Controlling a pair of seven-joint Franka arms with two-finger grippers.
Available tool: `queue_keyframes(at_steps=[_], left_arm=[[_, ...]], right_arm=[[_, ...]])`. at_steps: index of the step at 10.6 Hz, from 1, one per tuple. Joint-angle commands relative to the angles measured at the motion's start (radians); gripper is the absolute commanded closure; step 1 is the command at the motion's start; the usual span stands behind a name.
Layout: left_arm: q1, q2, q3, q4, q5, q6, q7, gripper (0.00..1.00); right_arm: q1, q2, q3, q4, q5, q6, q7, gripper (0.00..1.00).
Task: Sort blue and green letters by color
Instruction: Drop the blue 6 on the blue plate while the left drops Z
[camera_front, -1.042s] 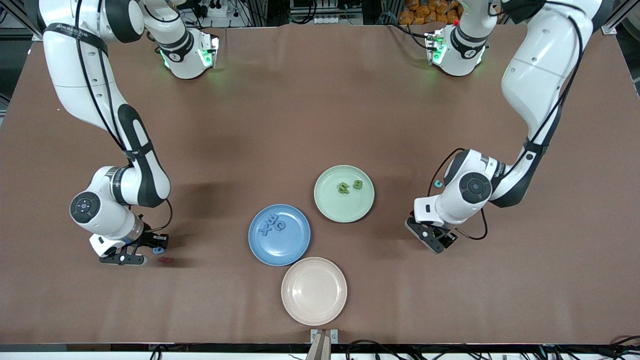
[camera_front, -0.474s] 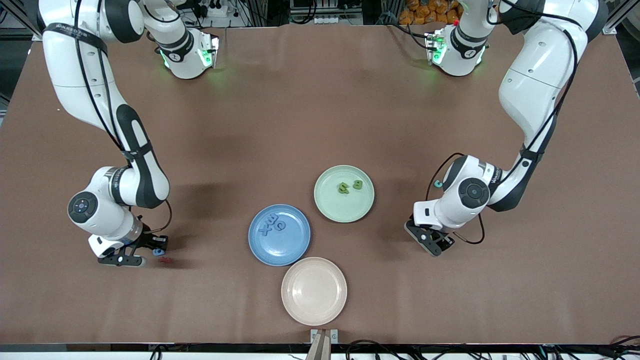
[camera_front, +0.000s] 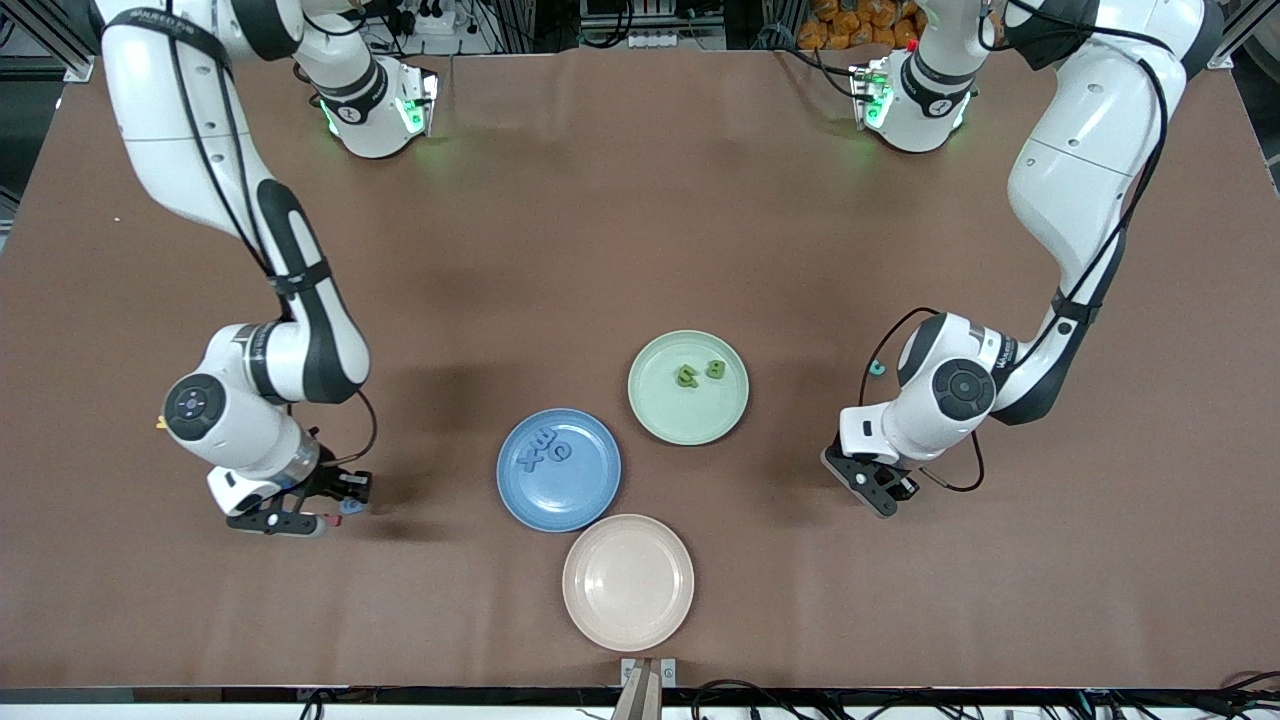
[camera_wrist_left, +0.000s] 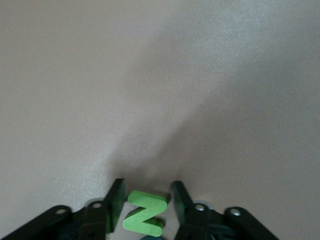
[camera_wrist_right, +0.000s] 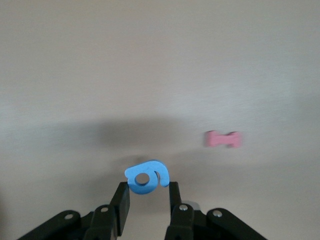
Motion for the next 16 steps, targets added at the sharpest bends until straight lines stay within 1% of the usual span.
queue_keyframes(at_steps=[1, 2, 3, 4, 5, 6, 7, 9, 10, 11, 12, 14, 15, 16], left_arm=[[0.008, -0.004, -0.001, -0.003, 0.028, -0.007, 0.016, 1.0], [0.007, -0.006, -0.002, -0.001, 0.026, -0.007, -0.002, 1.0], [0.005, -0.01, -0.007, 0.002, 0.023, -0.007, -0.004, 1.0], [0.002, -0.015, -0.016, 0.006, 0.019, -0.007, -0.039, 1.0], [-0.002, -0.019, -0.04, 0.006, -0.007, -0.01, -0.097, 1.0], [-0.009, -0.019, -0.071, 0.006, -0.024, -0.013, -0.174, 1.0], [-0.036, -0.024, -0.094, 0.006, -0.027, -0.016, -0.272, 1.0], [-0.097, -0.03, -0.123, 0.008, -0.029, -0.018, -0.485, 1.0], [-0.128, -0.03, -0.137, 0.01, -0.027, -0.016, -0.591, 1.0], [-0.172, -0.036, -0.14, 0.01, -0.023, -0.018, -0.686, 1.0], [-0.212, -0.052, -0.137, 0.01, -0.026, -0.019, -0.77, 1.0], [-0.277, -0.05, -0.134, 0.008, -0.02, -0.031, -0.912, 1.0], [-0.324, -0.049, -0.128, 0.006, -0.015, -0.044, -0.981, 1.0], [-0.357, -0.053, -0.111, 0.006, -0.014, -0.056, -1.065, 0.32]], right_arm=[[0.113, -0.034, -0.003, -0.026, 0.012, -0.015, 0.155, 0.62], [0.159, -0.031, -0.003, -0.024, 0.024, -0.008, 0.201, 0.62], [0.196, -0.031, -0.003, -0.023, 0.058, -0.006, 0.226, 0.62], [0.23, -0.029, -0.003, -0.021, 0.101, -0.004, 0.226, 0.62], [0.267, -0.022, -0.003, -0.017, 0.153, 0.006, 0.227, 0.61], [0.291, -0.008, -0.003, -0.018, 0.201, 0.035, 0.226, 0.59], [0.328, -0.002, 0.0, -0.02, 0.228, 0.067, 0.227, 0.59], [0.365, 0.02, 0.0, -0.015, 0.287, 0.072, 0.226, 0.59], [0.365, 0.023, 0.0, -0.012, 0.304, 0.071, 0.232, 0.35], [0.358, 0.02, -0.002, -0.012, 0.31, 0.069, 0.232, 0.0], [0.345, 0.012, -0.003, -0.012, 0.308, 0.06, 0.223, 0.0], [0.313, -0.003, -0.008, -0.011, 0.295, 0.034, 0.201, 0.0], [0.292, -0.02, -0.018, -0.014, 0.293, 0.026, 0.151, 0.0], [0.264, -0.037, -0.032, -0.015, 0.292, -0.009, 0.096, 0.0]])
